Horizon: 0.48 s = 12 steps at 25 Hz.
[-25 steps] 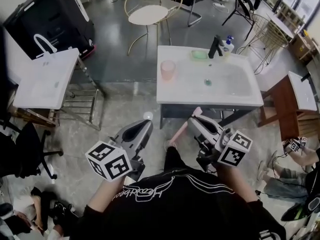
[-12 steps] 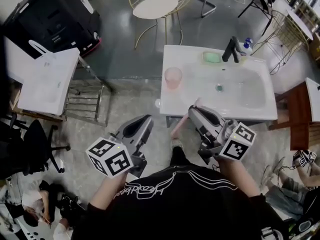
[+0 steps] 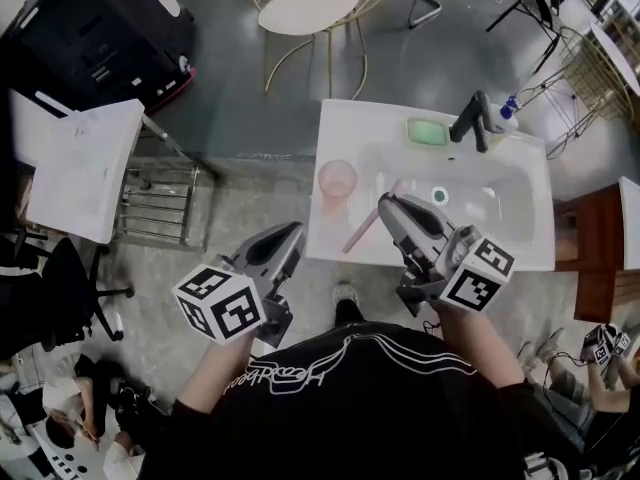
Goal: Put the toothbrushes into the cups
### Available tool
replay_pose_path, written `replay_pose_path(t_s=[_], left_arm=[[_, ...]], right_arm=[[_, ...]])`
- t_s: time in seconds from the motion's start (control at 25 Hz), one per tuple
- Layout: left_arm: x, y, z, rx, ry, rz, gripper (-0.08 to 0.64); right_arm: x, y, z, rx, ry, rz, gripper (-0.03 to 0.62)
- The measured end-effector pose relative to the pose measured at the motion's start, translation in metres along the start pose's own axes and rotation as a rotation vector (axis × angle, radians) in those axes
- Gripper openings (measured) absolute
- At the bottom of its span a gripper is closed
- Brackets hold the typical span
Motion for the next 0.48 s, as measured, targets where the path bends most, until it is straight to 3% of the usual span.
replay_pose_path(t_s=[0.48], left_arm=[[-0.037,0.013,0.028,-0.041,-0.057,-0.005,0.005]], right_arm=[[-0.039,-0.046,0.051,-0.06,-0.012,-0.071,0.041]])
Point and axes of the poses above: the fingertips, and each gripper's own axes: z forward along the fingers, y to its left, x out of its underside, the point moved 10 cm from there along -z, backward along the fingers, and after that the axes turned 7 degrees about -z, right-handed, at the moved point
